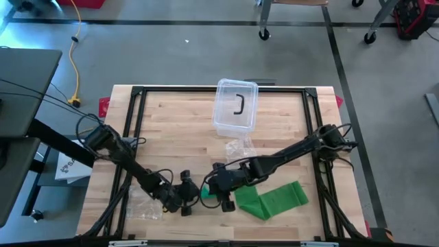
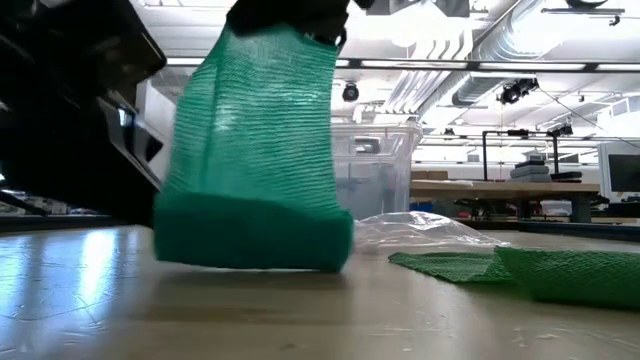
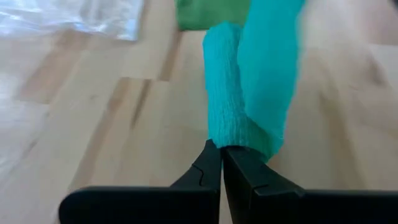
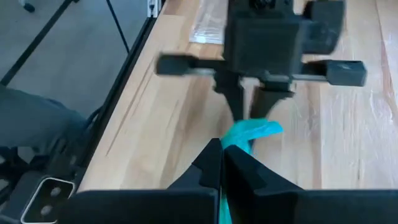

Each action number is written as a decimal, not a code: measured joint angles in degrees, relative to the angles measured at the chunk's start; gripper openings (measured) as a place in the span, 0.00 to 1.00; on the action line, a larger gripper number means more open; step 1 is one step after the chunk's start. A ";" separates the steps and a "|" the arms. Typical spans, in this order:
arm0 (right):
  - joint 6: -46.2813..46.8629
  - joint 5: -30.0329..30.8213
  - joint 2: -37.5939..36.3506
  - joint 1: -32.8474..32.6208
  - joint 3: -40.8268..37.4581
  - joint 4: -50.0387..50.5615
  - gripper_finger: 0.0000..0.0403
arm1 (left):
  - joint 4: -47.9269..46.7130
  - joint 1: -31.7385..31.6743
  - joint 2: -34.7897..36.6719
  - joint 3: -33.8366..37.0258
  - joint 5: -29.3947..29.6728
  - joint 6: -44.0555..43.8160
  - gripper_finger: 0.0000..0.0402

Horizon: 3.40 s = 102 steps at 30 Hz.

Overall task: Roll bandage
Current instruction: Roll the blue bandage

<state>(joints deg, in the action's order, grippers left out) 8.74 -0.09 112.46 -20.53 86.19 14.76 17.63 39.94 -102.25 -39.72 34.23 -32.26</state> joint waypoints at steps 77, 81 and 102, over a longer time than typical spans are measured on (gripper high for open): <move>-16.26 -7.52 16.16 -8.82 -0.17 -21.34 0.37 | -6.81 12.42 -2.86 -11.04 4.32 -21.84 0.00; -14.97 -6.71 15.75 -8.77 0.02 -24.66 0.37 | -6.98 9.78 -8.45 -13.11 2.39 -26.12 0.00; -12.49 1.40 18.81 -9.06 -0.07 -26.64 0.63 | -17.13 8.57 -9.49 -13.25 -1.35 -42.24 0.00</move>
<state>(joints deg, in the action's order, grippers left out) -3.75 1.31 131.26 -29.58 86.13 -11.88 0.50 48.51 -111.74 -52.97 32.88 -74.50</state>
